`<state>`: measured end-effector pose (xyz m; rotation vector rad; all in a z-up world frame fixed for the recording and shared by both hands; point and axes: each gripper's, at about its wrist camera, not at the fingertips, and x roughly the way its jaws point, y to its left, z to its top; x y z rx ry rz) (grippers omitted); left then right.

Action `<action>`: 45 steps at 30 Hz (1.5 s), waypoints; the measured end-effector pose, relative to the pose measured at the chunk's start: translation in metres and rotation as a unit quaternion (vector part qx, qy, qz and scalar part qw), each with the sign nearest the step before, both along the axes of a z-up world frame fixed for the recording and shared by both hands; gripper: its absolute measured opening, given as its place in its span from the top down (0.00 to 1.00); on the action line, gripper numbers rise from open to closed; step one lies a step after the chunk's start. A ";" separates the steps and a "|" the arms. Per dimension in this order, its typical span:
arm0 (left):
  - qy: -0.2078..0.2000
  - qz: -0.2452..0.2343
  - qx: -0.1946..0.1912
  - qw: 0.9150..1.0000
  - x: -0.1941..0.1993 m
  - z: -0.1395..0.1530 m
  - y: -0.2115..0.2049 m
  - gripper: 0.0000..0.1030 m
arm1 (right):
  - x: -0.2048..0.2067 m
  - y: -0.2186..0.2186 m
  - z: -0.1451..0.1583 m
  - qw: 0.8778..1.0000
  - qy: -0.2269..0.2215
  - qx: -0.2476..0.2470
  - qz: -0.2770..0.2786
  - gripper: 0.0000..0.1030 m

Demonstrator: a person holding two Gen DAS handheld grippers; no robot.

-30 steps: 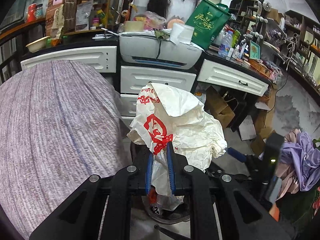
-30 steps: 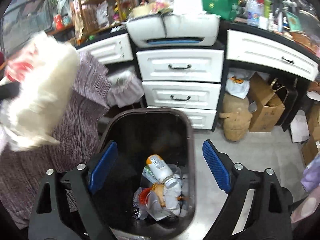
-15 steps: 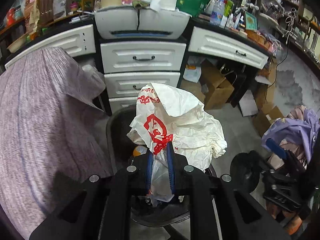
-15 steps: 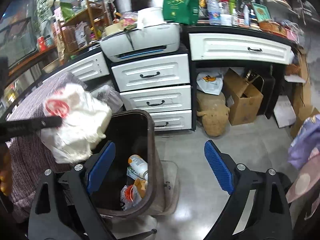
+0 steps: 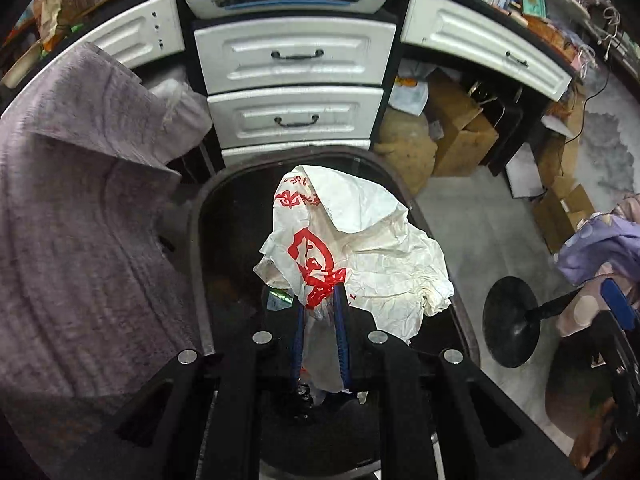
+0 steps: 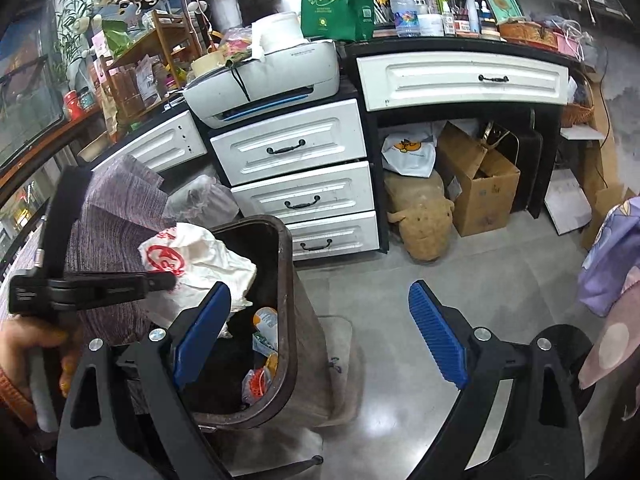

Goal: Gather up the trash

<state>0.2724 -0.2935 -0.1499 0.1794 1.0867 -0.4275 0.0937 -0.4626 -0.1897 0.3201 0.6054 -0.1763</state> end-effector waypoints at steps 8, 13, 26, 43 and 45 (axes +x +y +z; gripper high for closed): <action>0.007 -0.011 0.014 1.000 0.001 -0.013 -0.014 0.31 | -0.003 -0.003 -0.007 1.000 0.008 0.008 -0.006 0.13; -0.006 -0.017 0.026 0.999 -0.001 -0.009 -0.017 0.21 | -0.004 -0.002 -0.005 1.000 0.006 0.012 -0.008 0.13; -0.084 -0.017 -0.042 0.995 -0.053 0.067 0.027 0.07 | -0.010 0.005 0.025 1.000 -0.023 -0.009 -0.012 0.08; -0.225 0.085 -0.045 0.970 -0.136 0.143 0.148 0.05 | -0.040 0.092 0.115 0.993 -0.099 -0.037 0.046 0.06; -0.234 0.099 -0.050 0.966 -0.144 0.148 0.163 0.05 | -0.046 0.107 0.123 0.991 -0.110 -0.041 0.058 0.06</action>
